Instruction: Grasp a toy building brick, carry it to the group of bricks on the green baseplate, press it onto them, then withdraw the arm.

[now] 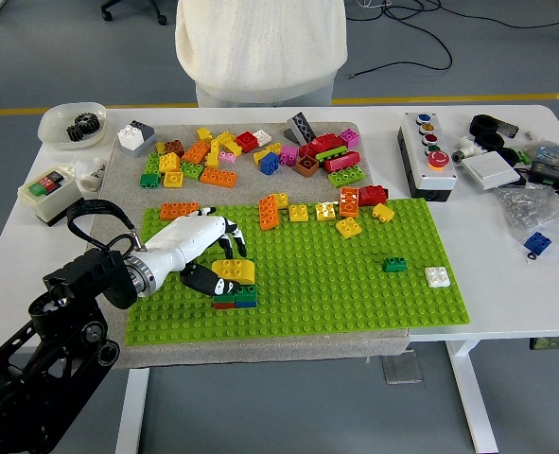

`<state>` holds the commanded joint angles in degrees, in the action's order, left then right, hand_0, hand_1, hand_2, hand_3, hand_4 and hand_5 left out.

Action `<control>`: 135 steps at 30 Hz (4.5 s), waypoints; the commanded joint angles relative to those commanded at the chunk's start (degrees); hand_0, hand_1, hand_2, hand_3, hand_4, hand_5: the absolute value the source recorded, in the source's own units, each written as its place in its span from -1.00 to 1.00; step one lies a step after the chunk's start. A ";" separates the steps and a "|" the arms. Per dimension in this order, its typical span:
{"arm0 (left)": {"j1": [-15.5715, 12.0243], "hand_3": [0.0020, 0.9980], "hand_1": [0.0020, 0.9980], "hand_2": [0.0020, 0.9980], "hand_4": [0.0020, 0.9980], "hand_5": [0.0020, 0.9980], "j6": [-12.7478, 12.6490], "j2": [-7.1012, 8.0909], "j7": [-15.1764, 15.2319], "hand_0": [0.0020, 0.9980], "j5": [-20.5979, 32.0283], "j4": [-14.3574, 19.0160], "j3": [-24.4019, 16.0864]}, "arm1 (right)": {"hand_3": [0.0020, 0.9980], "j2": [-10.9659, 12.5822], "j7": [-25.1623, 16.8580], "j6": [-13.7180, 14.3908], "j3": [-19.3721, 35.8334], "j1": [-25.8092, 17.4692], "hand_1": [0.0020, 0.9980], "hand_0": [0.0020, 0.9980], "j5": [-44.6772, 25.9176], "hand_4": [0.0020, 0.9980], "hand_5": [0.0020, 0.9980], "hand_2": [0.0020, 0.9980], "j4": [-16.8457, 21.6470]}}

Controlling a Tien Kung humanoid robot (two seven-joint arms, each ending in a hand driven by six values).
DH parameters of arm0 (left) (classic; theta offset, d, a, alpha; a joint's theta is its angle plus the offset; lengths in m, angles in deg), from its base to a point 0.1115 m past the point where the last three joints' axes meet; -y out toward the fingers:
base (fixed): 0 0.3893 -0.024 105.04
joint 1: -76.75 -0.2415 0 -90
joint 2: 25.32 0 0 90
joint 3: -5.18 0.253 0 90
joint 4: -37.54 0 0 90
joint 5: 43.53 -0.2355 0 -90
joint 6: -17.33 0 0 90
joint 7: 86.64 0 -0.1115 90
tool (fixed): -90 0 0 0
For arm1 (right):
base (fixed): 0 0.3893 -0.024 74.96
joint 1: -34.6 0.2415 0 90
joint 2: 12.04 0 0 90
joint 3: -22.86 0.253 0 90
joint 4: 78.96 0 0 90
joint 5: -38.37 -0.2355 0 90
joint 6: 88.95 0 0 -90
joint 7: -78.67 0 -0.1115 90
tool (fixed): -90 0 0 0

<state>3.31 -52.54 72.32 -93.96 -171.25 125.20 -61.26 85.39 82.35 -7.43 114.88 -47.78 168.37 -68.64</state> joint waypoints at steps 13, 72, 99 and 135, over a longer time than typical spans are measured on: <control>-0.07 0.00 0.30 -0.10 0.71 -1.00 0.50 0.00 0.26 1.00 -0.19 -0.09 -0.02 | 0.27 -0.04 -0.06 -0.07 -0.09 -0.11 0.29 0.49 0.00 0.78 -0.03 0.43 0.00; 0.51 0.02 0.42 -0.07 0.59 -0.88 0.66 -0.12 0.52 1.00 0.57 -0.12 -0.30 | 0.27 -0.10 -0.07 -0.20 0.05 -0.07 0.29 0.49 0.00 0.78 -0.03 0.43 0.00; 0.47 0.02 0.44 -0.05 0.61 -0.80 1.48 -0.09 0.87 1.00 0.00 -0.19 -0.19 | 0.27 -0.15 -0.15 -0.32 -0.20 -0.20 0.29 0.49 0.00 0.79 -0.03 0.43 0.00; 2.20 0.04 0.48 -0.03 0.67 -0.75 2.56 1.89 3.70 1.00 -0.59 -0.80 0.44 | 0.26 -0.16 -0.09 -0.29 -0.11 -0.10 0.29 0.50 0.00 0.78 -0.02 0.43 0.00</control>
<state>5.51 -49.98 74.22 -90.26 -171.84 124.40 -60.81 85.23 82.26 -7.72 114.77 -47.88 168.37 -68.64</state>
